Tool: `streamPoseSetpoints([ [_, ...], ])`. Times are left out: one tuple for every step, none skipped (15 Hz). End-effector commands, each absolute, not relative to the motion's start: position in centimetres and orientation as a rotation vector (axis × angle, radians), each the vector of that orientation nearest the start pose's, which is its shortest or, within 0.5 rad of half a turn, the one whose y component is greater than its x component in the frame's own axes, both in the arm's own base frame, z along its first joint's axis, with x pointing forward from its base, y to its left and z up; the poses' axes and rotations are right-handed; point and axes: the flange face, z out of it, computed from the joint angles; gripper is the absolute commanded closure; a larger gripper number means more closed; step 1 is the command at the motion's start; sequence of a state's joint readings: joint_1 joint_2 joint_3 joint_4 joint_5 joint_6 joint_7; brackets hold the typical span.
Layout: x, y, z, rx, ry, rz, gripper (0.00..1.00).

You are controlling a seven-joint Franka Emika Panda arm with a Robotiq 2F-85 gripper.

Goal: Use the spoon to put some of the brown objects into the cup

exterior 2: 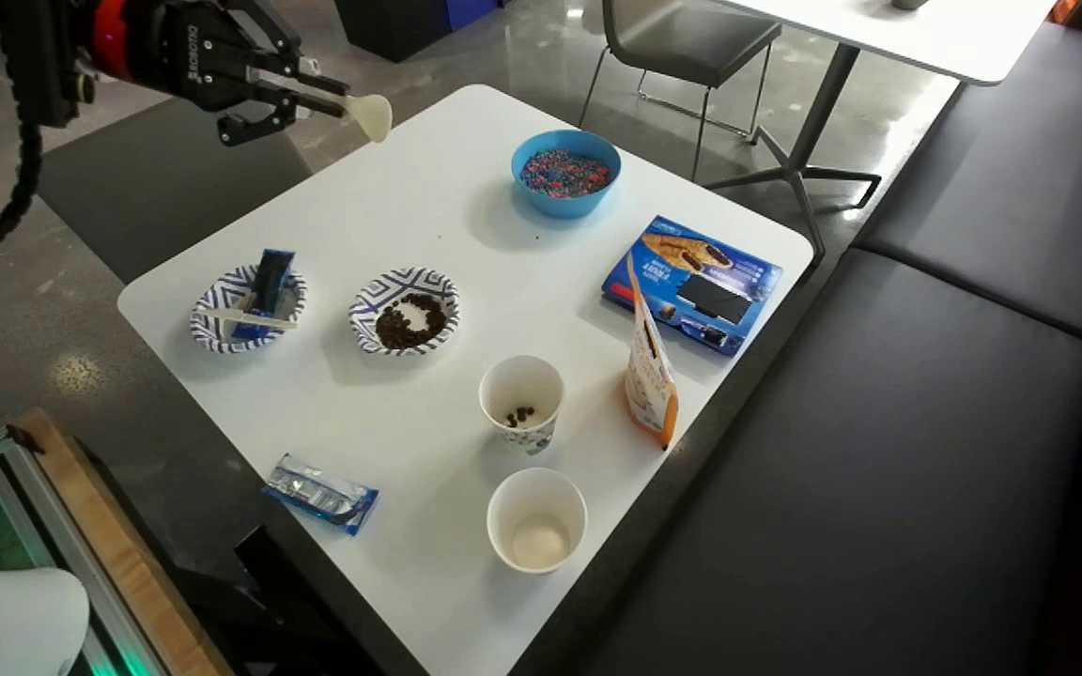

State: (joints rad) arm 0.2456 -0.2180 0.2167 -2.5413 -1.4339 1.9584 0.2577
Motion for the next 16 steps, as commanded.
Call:
streamPoseSetpoints([
  [41.2,16.6,35.3,1.517,1.177,0.043,0.97],
  [41.0,17.5,34.8,1.492,1.232,0.024,0.97],
  [40.9,18.4,34.3,1.464,1.286,0.009,0.97],
  [40.8,19.3,33.7,1.439,1.339,-0.01,0.97],
  [40.7,20.3,33.1,1.414,1.392,-0.022,0.97],
  [40.6,21.1,32.5,1.391,1.449,-0.034,0.97],
  [40.5,22.0,31.8,1.365,1.509,-0.043,0.97],
  [40.5,22.6,31.2,1.341,1.564,-0.06,0.97],
  [40.6,23.1,30.9,1.329,1.624,-0.06,0.97],
  [40.1,22.0,31.7,1.352,1.526,-0.033,0.86],
  [40.2,22.5,31.3,1.341,1.566,-0.039,0.86],
  [40.4,22.7,31.1,1.335,1.583,-0.044,0.86],
  [40.5,22.8,31.0,1.332,1.591,-0.049,0.86],
  [40.5,22.9,30.9,1.33,1.594,-0.052,0.86],
  [40.6,22.9,31.0,1.329,1.595,-0.053,0.86],
  [40.6,22.9,31.0,1.328,1.597,-0.053,0.86],
])
